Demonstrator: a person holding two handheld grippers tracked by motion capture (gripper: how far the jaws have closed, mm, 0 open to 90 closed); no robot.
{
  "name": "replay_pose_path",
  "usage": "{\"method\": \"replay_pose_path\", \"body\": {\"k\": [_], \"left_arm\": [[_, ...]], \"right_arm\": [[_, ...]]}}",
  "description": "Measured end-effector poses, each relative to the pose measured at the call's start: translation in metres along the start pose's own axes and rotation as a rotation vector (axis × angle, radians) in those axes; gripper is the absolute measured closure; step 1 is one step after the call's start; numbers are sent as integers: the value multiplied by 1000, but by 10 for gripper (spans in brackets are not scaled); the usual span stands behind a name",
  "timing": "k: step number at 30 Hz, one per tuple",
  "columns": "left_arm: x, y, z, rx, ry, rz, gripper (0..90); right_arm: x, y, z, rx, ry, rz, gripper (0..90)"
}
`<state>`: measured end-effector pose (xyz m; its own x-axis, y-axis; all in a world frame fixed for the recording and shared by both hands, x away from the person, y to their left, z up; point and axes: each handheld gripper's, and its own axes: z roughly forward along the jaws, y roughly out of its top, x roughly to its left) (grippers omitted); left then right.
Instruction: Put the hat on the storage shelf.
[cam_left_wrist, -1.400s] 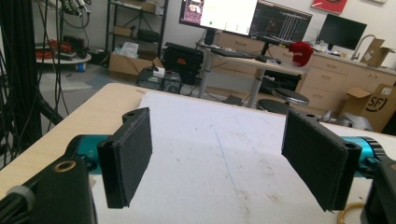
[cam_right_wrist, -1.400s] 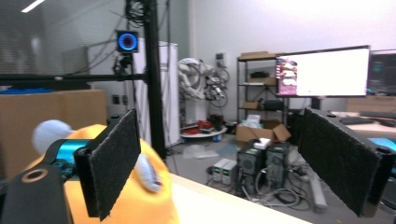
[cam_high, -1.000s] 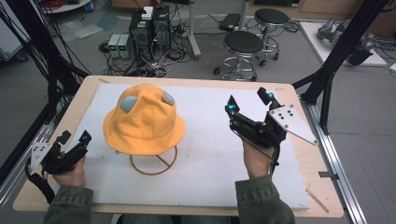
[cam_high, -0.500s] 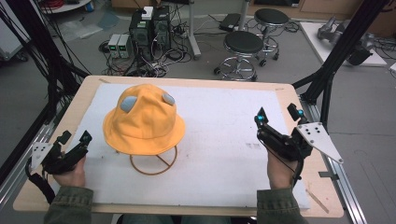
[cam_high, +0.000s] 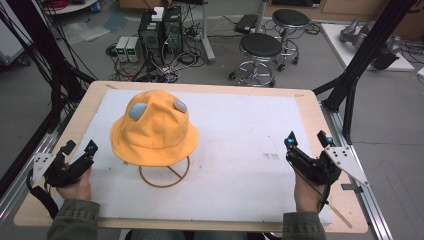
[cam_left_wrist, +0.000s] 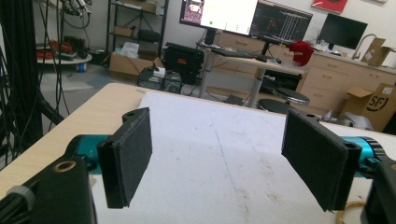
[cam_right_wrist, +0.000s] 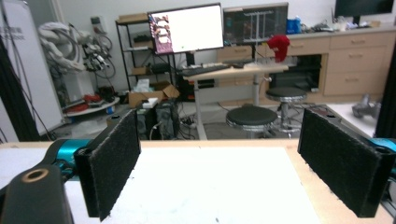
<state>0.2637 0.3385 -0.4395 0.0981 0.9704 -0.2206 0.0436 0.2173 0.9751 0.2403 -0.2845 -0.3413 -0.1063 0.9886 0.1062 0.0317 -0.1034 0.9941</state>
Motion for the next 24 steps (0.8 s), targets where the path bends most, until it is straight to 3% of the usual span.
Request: {"method": "replay_pose_path", "body": {"k": [11, 16, 24], "left_arm": [[-2, -1, 1, 7, -2, 4, 245], [-2, -1, 1, 12, -1, 9, 245], [-4, -1, 0, 9, -7, 9, 245]], "right_arm": [[-17, -43, -2, 62, -62, -7, 118], [-24, -62, 1, 116, -88, -3, 118], [-28, -70, 4, 145, -90, 16, 118]]}}
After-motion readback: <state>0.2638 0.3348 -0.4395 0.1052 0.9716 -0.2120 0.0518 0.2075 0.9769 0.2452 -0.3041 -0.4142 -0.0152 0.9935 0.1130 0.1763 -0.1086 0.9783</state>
